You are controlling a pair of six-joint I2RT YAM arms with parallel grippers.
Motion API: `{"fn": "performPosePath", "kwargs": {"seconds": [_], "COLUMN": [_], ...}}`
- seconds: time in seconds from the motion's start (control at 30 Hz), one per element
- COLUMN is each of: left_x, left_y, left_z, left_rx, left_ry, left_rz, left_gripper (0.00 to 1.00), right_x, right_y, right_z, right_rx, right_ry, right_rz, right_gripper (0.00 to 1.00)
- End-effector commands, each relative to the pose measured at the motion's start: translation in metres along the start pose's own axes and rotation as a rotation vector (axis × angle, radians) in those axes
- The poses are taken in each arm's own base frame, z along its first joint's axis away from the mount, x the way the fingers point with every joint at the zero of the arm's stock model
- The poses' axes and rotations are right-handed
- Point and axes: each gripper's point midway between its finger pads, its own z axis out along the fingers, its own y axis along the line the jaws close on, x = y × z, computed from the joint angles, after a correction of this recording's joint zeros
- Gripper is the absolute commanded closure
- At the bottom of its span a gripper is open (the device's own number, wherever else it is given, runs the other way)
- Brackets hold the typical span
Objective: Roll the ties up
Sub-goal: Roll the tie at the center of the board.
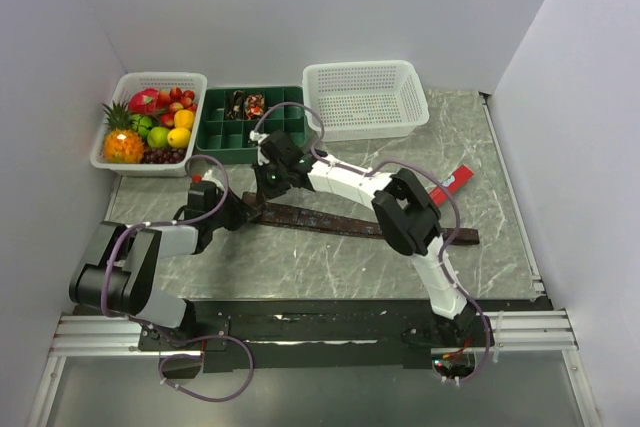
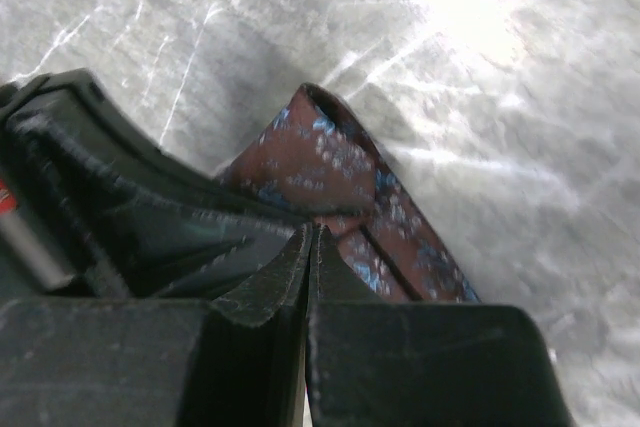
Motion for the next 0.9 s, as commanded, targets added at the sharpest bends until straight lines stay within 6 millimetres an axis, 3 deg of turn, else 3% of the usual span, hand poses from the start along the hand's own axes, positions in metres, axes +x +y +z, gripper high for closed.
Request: {"fn": "performPosePath", "kwargs": {"seconds": [0.0, 0.4, 0.47, 0.6, 0.67, 0.83, 0.87], "left_x": [-0.009, -0.008, -0.011, -0.025, -0.036, -0.057, -0.058], "left_y": [-0.009, -0.014, -0.017, -0.040, -0.043, -0.051, -0.051], "left_z": [0.004, 0.004, 0.002, -0.014, -0.022, -0.044, -0.043], "left_rx": [0.016, 0.020, 0.018, 0.062, 0.038, 0.024, 0.022], "left_ry": [-0.025, -0.017, -0.021, -0.058, -0.104, -0.223, -0.219], "left_rz": [0.028, 0.047, 0.053, 0.087, 0.097, 0.084, 0.082], "left_gripper": [0.99, 0.97, 0.87, 0.42, 0.42, 0.63, 0.79], "right_x": [-0.007, 0.019, 0.024, 0.029, 0.031, 0.036, 0.038], "right_y": [0.010, -0.017, -0.020, -0.026, -0.027, -0.027, -0.027], "right_z": [0.012, 0.038, 0.039, 0.042, 0.043, 0.043, 0.043], "right_rx": [-0.039, 0.041, 0.052, 0.070, 0.075, 0.068, 0.067], "right_ry": [0.011, 0.094, 0.102, 0.116, 0.117, 0.118, 0.123], "right_rz": [-0.036, -0.037, -0.035, -0.027, -0.024, -0.014, -0.013], "right_gripper": [1.00, 1.00, 1.00, 1.00, 1.00, 1.00, 1.00]}}
